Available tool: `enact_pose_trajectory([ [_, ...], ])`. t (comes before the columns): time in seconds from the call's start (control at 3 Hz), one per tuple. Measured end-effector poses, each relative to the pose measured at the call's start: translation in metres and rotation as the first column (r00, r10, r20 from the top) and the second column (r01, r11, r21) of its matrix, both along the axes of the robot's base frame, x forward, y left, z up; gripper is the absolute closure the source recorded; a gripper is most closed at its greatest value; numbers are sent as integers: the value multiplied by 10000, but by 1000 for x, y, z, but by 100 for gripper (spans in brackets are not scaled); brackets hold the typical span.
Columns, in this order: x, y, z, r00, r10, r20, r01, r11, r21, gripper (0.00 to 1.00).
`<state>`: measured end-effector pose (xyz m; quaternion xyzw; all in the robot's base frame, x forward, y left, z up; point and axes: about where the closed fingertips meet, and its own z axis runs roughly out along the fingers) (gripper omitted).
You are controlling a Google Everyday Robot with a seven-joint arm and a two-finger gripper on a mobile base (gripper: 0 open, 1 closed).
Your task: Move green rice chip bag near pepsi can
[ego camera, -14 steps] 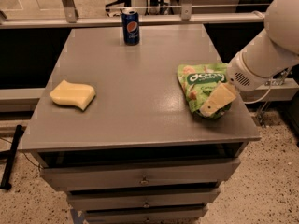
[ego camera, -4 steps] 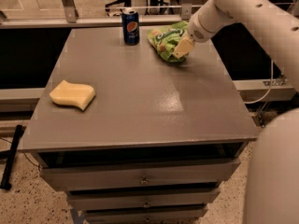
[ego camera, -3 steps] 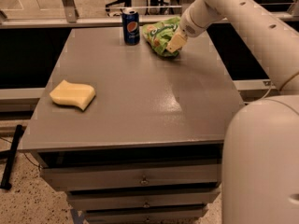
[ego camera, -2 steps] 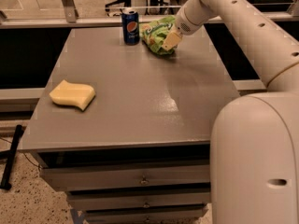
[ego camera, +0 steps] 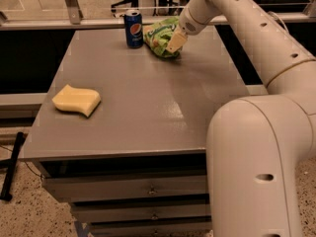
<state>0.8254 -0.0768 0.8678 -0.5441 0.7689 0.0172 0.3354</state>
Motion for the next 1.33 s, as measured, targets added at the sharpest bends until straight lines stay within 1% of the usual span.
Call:
enact_pose_trajectory([
  [0.67,4,3,0,9994,328,-61,-329,9993,-170,15],
  [1.0,0,1,-3,9989,408,-226,-411,9991,-117,0],
  [1.33,-12,-4,-3,9970,597,-497,-591,9982,136,0],
])
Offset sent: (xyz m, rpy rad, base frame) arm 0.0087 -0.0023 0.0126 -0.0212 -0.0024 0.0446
